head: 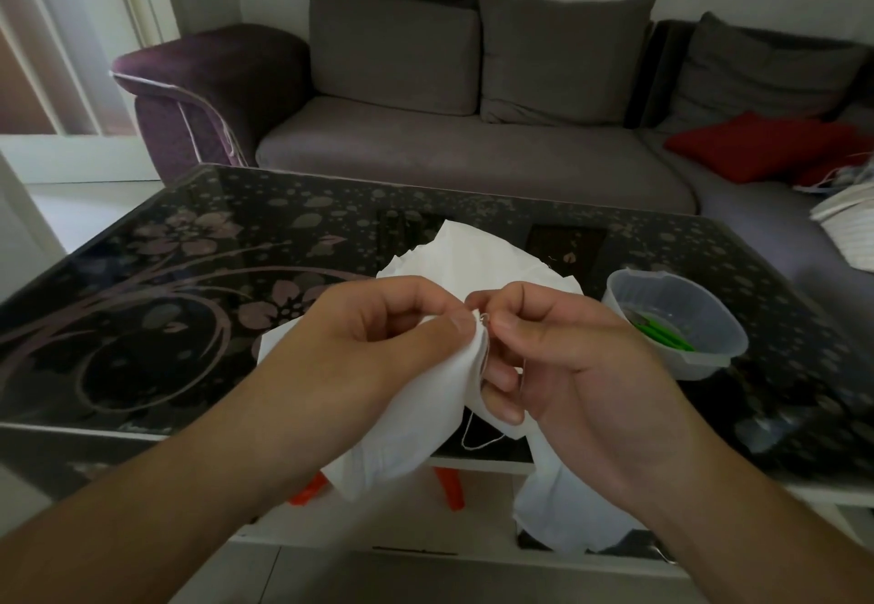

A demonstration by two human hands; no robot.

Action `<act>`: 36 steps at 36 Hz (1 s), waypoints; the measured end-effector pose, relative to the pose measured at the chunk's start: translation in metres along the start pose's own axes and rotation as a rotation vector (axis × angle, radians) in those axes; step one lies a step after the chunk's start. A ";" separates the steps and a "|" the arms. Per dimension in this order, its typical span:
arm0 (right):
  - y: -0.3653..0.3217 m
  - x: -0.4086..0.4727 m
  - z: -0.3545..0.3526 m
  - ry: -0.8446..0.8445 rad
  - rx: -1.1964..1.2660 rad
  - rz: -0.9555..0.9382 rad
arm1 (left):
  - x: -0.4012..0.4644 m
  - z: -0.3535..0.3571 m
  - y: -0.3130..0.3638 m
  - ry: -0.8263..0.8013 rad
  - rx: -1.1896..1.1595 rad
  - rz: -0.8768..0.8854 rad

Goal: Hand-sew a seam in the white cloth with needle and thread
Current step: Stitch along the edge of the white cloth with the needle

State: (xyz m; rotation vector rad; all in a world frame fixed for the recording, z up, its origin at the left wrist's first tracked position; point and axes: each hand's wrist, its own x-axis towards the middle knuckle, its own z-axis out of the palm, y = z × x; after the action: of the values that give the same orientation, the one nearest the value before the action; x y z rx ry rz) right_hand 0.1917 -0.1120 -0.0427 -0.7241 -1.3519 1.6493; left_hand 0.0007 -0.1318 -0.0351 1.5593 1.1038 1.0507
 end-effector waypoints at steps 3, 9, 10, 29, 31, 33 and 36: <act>0.000 0.000 -0.001 0.023 -0.036 0.012 | -0.002 -0.001 0.000 0.008 -0.007 -0.008; -0.003 0.001 -0.007 0.093 -0.150 0.023 | -0.003 -0.001 0.002 0.025 -0.018 -0.019; -0.003 0.001 -0.007 0.102 -0.168 0.019 | -0.003 -0.001 0.002 0.027 -0.019 -0.018; -0.011 -0.004 0.002 0.278 -0.566 -0.085 | 0.001 0.000 -0.005 0.040 0.070 -0.075; -0.015 -0.004 -0.002 0.298 -0.738 -0.130 | 0.001 0.001 -0.003 0.050 0.062 -0.096; -0.019 -0.003 -0.005 0.316 -0.842 -0.211 | 0.001 0.003 -0.002 0.054 0.059 -0.121; -0.020 -0.004 -0.002 0.227 -0.830 -0.283 | 0.001 0.003 -0.002 0.054 0.069 -0.141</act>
State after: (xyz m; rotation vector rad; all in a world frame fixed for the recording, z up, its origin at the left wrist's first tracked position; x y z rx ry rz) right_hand 0.2005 -0.1137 -0.0237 -1.0828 -1.8666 0.7180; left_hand 0.0033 -0.1310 -0.0370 1.4908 1.2799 0.9735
